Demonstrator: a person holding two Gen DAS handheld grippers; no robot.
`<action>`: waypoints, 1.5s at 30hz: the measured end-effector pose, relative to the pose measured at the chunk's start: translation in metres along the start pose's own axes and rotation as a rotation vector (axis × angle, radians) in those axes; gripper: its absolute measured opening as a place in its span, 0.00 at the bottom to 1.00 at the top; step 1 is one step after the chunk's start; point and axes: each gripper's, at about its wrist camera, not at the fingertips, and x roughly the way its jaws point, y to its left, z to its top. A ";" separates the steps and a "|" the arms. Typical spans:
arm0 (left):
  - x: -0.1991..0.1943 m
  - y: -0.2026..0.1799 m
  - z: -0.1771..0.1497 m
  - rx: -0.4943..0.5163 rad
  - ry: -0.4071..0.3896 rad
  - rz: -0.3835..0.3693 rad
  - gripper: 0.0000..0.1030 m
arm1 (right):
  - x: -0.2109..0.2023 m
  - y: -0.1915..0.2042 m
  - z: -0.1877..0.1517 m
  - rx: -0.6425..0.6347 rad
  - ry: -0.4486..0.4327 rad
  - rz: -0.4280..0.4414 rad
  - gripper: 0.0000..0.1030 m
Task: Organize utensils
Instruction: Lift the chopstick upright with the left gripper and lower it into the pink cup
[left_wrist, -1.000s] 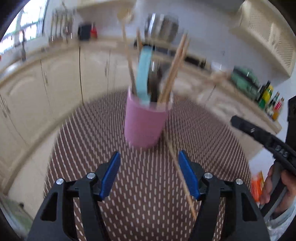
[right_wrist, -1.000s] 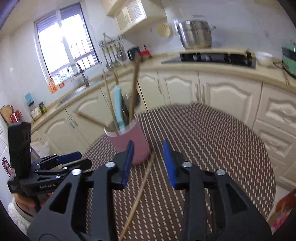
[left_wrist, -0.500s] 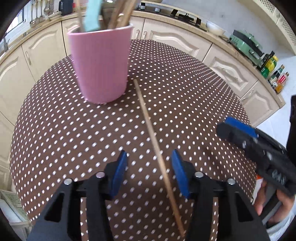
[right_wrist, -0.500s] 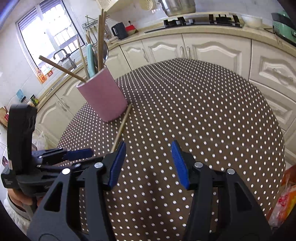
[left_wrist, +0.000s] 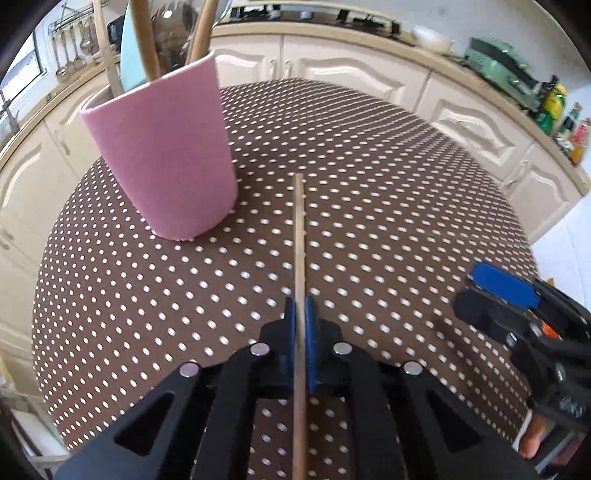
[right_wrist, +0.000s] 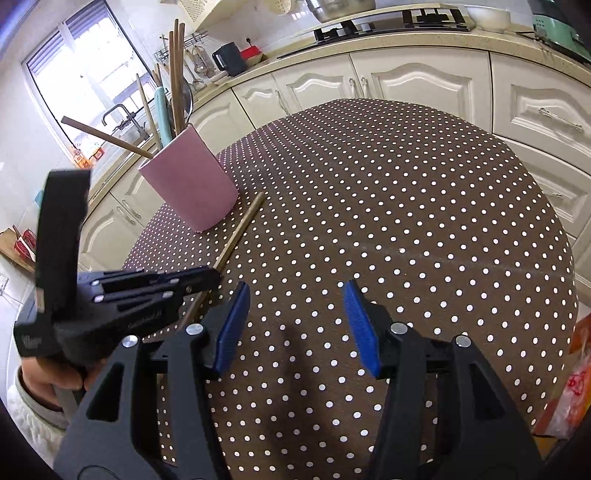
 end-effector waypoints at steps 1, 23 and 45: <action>-0.005 -0.004 -0.005 0.010 -0.021 -0.012 0.05 | 0.000 0.001 0.002 0.002 -0.005 0.003 0.51; -0.186 0.014 -0.066 0.062 -0.846 -0.189 0.05 | -0.075 0.058 0.034 -0.023 -0.297 0.046 0.51; -0.182 0.113 0.032 -0.211 -1.136 -0.119 0.05 | -0.006 0.076 0.095 -0.058 -0.396 0.048 0.53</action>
